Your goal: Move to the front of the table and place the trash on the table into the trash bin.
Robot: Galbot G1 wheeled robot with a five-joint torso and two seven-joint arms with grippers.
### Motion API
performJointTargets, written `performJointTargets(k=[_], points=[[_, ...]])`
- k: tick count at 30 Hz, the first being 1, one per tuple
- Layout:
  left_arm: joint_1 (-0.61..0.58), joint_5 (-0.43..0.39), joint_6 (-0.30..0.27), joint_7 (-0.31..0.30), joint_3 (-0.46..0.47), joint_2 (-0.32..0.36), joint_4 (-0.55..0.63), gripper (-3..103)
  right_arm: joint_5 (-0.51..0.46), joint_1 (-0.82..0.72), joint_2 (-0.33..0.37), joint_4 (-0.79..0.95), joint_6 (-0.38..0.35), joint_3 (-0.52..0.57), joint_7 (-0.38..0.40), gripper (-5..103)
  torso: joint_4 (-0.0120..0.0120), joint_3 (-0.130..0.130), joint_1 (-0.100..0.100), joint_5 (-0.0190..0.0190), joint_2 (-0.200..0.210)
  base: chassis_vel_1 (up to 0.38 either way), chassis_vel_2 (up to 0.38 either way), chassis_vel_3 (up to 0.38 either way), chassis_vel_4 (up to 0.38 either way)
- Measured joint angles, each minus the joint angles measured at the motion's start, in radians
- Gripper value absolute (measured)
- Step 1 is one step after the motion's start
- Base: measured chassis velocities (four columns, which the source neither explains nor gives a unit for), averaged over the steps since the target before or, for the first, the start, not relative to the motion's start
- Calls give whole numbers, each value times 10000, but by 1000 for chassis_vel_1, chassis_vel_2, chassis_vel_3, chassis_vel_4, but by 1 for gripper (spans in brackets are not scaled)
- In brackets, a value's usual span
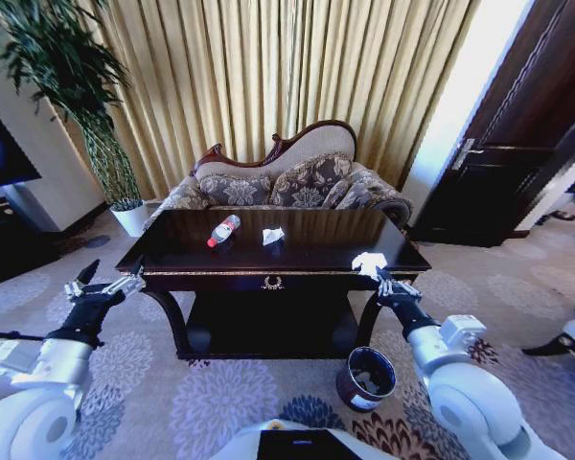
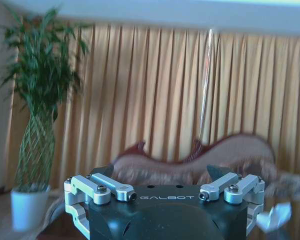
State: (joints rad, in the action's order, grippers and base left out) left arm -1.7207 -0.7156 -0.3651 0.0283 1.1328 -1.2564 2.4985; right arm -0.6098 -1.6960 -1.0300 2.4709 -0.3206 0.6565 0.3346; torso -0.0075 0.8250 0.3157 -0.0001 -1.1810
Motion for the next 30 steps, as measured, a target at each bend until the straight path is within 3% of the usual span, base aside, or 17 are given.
performJointTargets(k=[2, 9, 13, 18, 30], points=[[23, 109, -646, 1, 263, 89, 9, 100, 256, 1, -117, -343, 18, -94, -105, 0, 1, 1, 4, 2, 3, 0, 0, 0, 0], [63, 110, -1438, -80, 552, 164, 15, 100, 489, 118, -286, -1044, 123, -183, -270, 0, 1, -2, -2, 0, -1, 0, 0, 0, 0], [117, 106, -1449, -44, 538, 184, 15, 100, 832, 158, -497, -1972, 201, -71, -660, 0, 3, -2, -1, -3, -1, 0, 0, 0, 0], [259, 100, -1436, 91, 342, 180, 18, 100, 1454, 273, -1117, -4446, 343, -165, -1373, 0, -3, -1, -1, 3, 0, 0, 0, 0, 0], [146, 47, -1385, 99, 484, 128, 20, 100, 2001, 1824, -1500, -8910, 366, -643, -1460, 0, 2, -1, -1, 2, 0, 0, 0, 0, 0]])
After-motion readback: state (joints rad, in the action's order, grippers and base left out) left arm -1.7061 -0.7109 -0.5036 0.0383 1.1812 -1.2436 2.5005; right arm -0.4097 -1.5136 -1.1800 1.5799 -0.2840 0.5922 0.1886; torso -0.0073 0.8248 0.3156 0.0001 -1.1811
